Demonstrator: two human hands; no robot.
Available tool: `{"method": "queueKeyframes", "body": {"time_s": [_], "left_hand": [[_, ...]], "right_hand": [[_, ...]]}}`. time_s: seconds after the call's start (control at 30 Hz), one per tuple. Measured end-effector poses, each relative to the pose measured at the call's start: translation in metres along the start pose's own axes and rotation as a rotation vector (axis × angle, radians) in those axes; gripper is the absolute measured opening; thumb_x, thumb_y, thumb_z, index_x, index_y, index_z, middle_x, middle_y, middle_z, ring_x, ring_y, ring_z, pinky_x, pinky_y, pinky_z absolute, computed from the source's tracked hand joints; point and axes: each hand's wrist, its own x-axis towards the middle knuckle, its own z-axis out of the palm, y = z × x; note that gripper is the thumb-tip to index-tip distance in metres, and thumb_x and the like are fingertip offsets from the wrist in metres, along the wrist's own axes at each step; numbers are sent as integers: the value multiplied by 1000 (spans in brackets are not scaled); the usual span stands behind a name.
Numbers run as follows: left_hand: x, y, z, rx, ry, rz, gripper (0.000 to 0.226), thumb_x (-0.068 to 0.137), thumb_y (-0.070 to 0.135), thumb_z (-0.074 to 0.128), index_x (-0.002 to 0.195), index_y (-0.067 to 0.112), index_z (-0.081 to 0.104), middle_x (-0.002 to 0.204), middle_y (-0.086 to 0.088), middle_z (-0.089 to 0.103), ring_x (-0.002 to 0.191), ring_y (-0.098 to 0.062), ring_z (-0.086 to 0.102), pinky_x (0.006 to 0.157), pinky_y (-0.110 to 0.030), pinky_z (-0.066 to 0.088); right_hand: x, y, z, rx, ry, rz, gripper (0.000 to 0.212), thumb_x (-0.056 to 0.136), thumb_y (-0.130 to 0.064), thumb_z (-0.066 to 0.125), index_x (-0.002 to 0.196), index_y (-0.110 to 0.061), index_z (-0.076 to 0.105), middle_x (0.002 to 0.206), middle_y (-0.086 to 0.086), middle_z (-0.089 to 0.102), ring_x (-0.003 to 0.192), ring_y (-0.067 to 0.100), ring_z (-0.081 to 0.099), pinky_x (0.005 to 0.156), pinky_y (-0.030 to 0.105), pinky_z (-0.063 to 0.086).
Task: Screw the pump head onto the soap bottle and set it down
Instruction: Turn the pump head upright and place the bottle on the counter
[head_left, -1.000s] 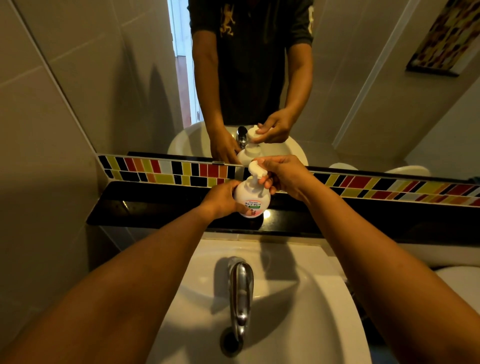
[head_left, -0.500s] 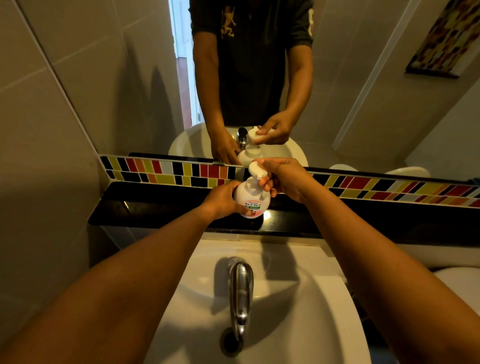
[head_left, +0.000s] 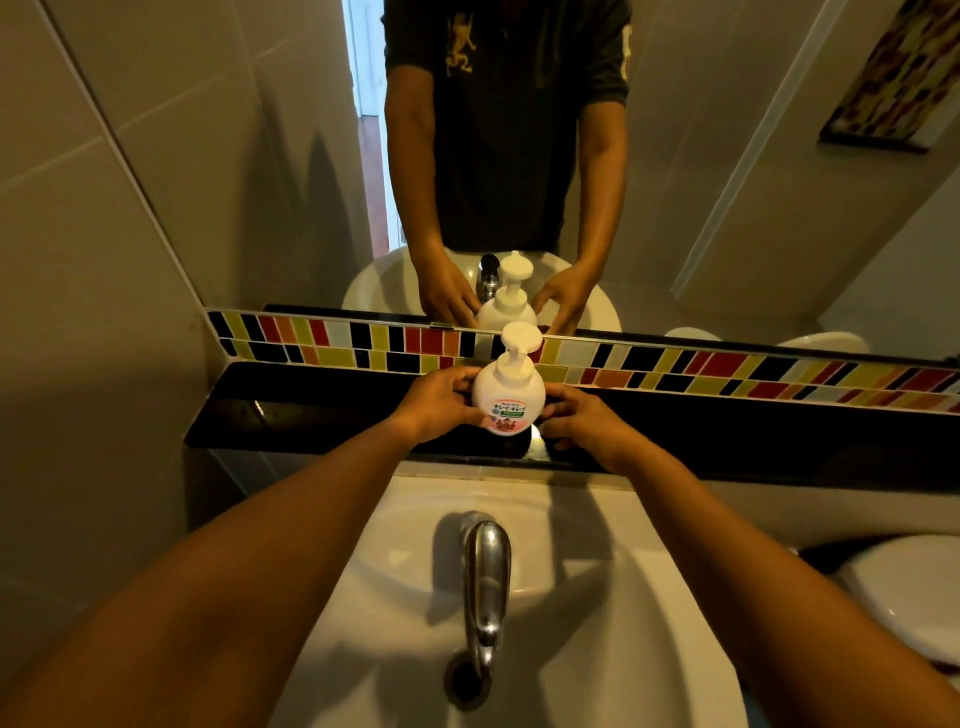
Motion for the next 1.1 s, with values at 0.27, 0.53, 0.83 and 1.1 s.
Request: {"method": "queueKeyframes", "body": {"time_s": [0.27,0.53,0.83,1.1], "left_hand": [[1,4,-2,17,31,21,69,69,6,84,132,16,59,126,-5,68,115,-20,65,94,-32,52],[5,11,-12,38,63,21,68,69,6,85,131,15,59,126,-6,68,115,-22,65,97,-37,52],[5,12,-10,22,68,12,69,68,4,84,131,16,59,124,-6,69,114,-22,65,94,-34,52],[3,-9,-11,112,177,-33,80,73,15,83,143,22,47,134,-8,61,119,-25,61,99,-40,52]], "right_hand": [[5,3,15,-1,140,-166,59,82,-6,74,136,-20,54,132,7,63,121,25,57,95,42,53],[7,-10,15,-29,134,-208,57,84,-8,73,137,-20,54,132,6,62,118,23,58,80,30,54],[7,-10,13,-23,148,-180,57,83,-9,74,137,-17,55,131,8,64,119,27,59,88,41,54],[10,15,10,-126,439,-123,42,92,-12,63,134,-18,59,131,10,63,119,27,60,100,40,49]]}}
